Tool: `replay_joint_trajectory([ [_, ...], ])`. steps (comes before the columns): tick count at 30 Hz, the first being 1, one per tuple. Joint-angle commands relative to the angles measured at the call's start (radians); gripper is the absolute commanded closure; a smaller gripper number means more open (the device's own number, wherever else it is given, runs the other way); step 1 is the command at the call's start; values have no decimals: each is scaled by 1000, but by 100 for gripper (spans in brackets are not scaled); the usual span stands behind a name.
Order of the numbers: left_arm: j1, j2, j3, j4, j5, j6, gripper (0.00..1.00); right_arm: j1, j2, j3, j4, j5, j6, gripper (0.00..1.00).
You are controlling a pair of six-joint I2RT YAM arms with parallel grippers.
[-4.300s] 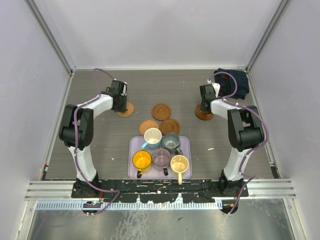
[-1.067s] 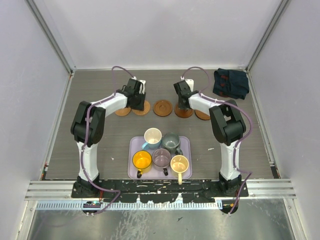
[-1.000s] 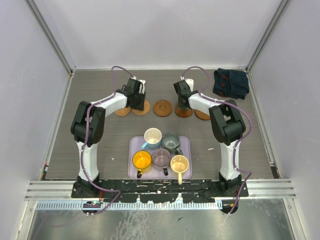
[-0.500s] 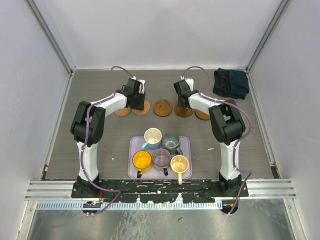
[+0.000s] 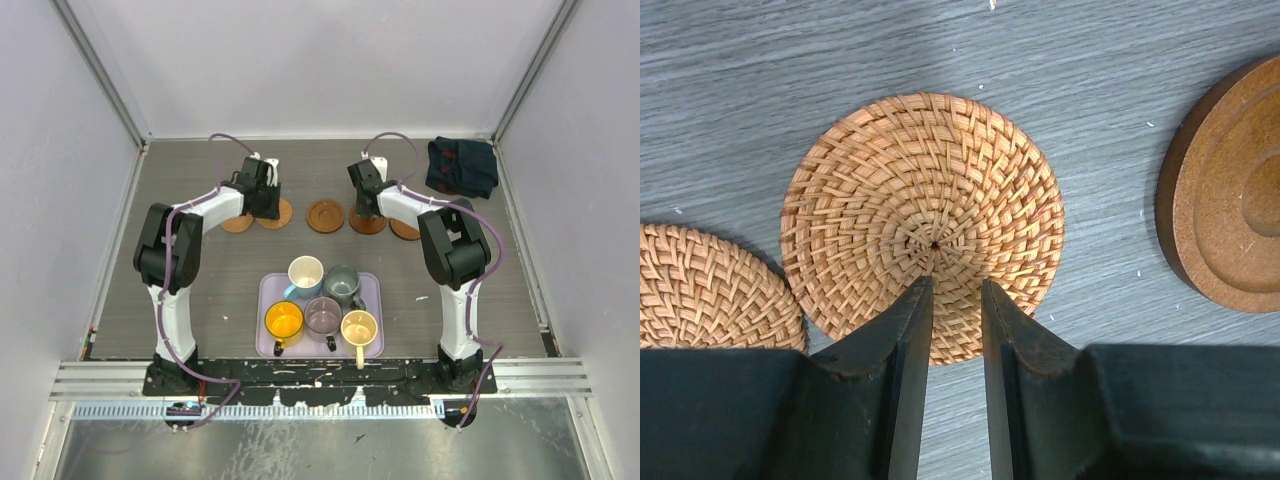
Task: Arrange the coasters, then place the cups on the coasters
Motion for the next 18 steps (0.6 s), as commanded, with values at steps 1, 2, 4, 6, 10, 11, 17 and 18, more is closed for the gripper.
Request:
replay_joint_trajectory([
  [1,11,-6,-33,-40,-5,-2,72,0,25,10,-12,-46,1,100],
  [2,10,-7,-35,-34,6,-4,72,2,25,9,-13,-50,1,100],
  [4,10,-6,-37,-29,21,-9,72,8,26,11,-11,-57,0,100],
  [6,9,-7,-36,-27,28,-14,72,18,28,17,-11,-59,-3,100],
  [10,9,-12,-41,-28,29,-11,72,32,35,28,-11,-62,-5,100],
  [11,10,-15,-44,-26,31,-10,72,35,37,32,-12,-63,-5,100],
  [17,8,-10,-45,-7,93,-25,72,46,53,59,-22,-70,-5,100],
  [18,7,-7,-42,-5,102,-28,72,48,55,64,-24,-70,-5,100],
])
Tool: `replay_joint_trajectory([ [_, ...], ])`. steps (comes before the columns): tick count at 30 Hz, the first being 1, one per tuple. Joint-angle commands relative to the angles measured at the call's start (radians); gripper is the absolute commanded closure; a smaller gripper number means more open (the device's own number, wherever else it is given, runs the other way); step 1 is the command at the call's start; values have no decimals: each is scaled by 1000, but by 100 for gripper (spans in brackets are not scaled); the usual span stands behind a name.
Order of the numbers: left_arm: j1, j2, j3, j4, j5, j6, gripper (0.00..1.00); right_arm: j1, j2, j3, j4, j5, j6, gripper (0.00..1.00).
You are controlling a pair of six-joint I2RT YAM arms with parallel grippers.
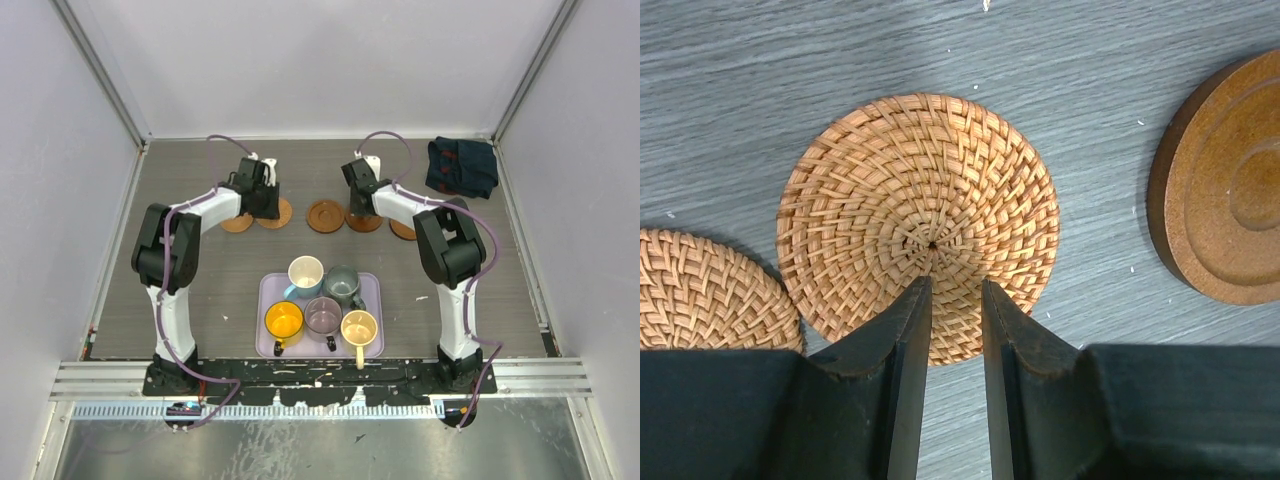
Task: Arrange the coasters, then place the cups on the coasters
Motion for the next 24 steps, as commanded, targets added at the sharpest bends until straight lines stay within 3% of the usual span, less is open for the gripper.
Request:
replay_joint_trajectory([
  [1,0,3,-19,-32,69,-25,72,19,36,33,-24,-43,-5,100],
  [24,-40,18,-4,-53,26,-13,71,33,51,8,-47,-2,15,100],
])
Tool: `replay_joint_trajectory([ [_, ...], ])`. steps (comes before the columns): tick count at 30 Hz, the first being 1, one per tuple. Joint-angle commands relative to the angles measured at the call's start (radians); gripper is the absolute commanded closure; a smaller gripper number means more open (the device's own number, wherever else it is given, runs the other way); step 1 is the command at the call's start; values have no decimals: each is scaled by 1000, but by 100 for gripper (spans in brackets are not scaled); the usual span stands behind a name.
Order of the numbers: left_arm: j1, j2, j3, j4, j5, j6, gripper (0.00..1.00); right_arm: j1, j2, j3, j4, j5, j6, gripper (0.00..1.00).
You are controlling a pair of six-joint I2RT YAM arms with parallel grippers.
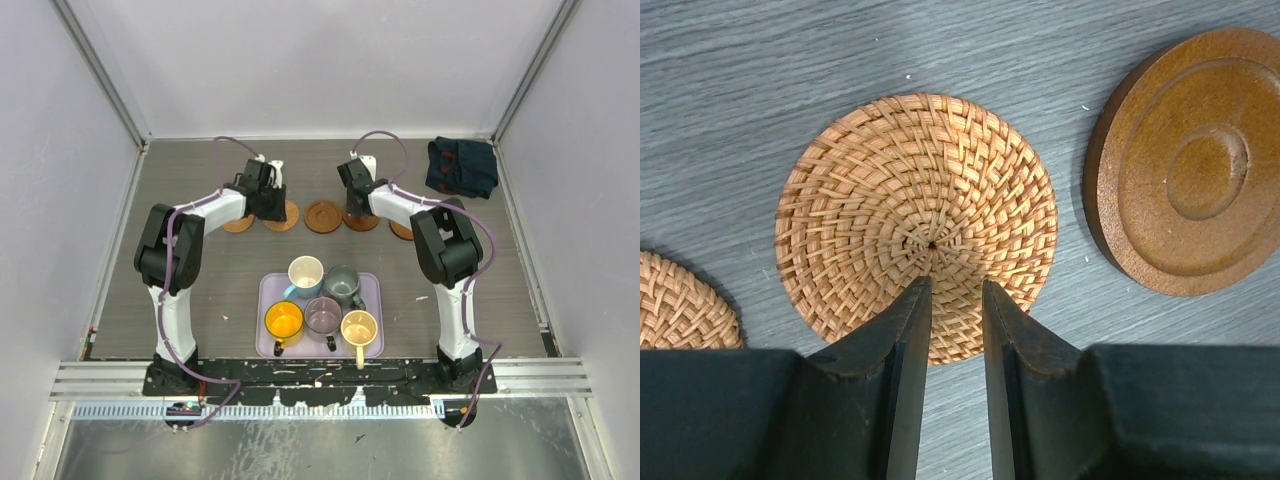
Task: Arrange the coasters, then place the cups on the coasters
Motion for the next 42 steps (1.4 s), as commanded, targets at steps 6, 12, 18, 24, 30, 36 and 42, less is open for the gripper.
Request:
replay_joint_trajectory([
  [6,-8,10,-15,-53,-37,5,71,11,19,-69,-39,15,32,100],
  [12,-4,2,-6,-63,-74,14,71,7,0,-84,-35,30,29,100],
  [18,3,-7,6,-74,-88,25,71,7,-15,-82,-46,53,36,100],
  [24,7,-11,4,-78,-92,27,70,6,-24,-90,-49,55,38,100],
  [30,16,-13,2,-80,-105,30,70,6,-45,-107,-50,54,41,100],
  [36,28,-17,3,-82,-112,31,70,6,-56,-124,-58,60,49,100],
  [42,30,-15,11,-83,-109,37,70,7,-72,-138,-61,69,50,100],
])
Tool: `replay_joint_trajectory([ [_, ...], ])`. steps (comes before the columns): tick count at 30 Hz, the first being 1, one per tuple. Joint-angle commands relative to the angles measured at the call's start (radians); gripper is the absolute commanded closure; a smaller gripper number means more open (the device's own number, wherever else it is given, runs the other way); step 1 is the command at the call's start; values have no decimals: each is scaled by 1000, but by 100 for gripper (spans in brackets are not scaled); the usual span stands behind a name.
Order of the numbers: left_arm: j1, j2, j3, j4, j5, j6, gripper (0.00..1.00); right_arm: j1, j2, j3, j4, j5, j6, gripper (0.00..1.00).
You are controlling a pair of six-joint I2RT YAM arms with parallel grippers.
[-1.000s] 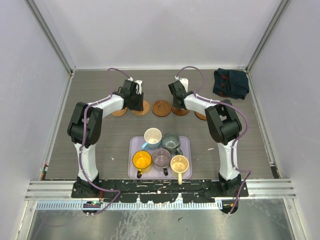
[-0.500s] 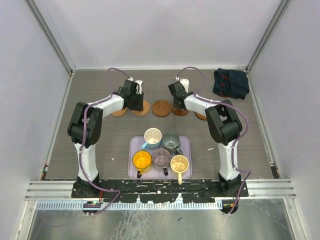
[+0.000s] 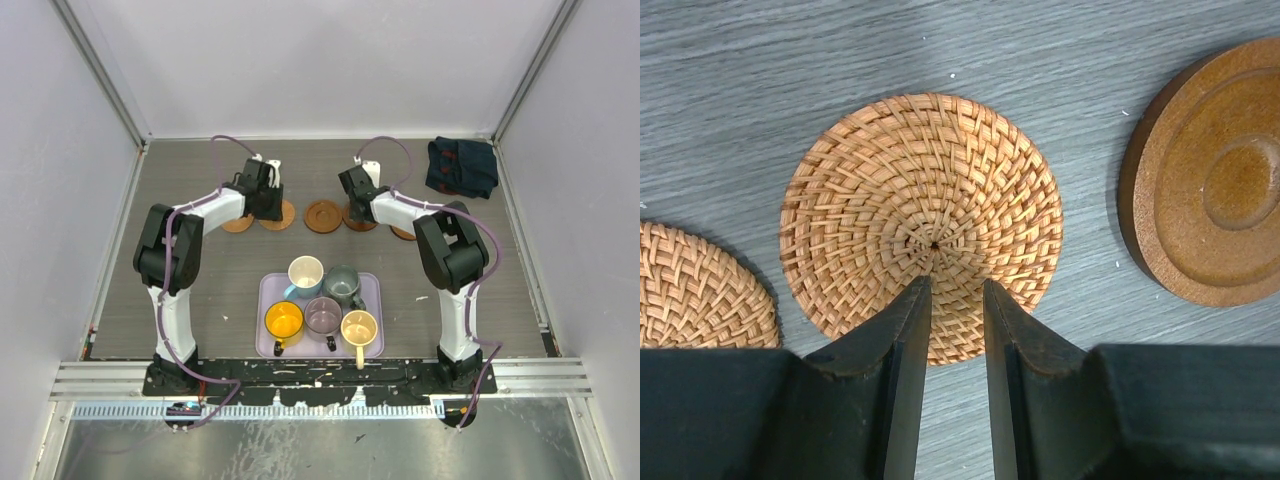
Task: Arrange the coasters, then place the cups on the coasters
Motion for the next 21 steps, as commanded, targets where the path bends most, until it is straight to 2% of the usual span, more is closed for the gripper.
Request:
replay_joint_trajectory([
  [1,15,-9,12,-69,-48,32,70,1,-15,-34,-104,14,13,100],
  [21,16,-18,25,-70,-36,34,65,-10,-39,-3,-136,64,4,100],
])
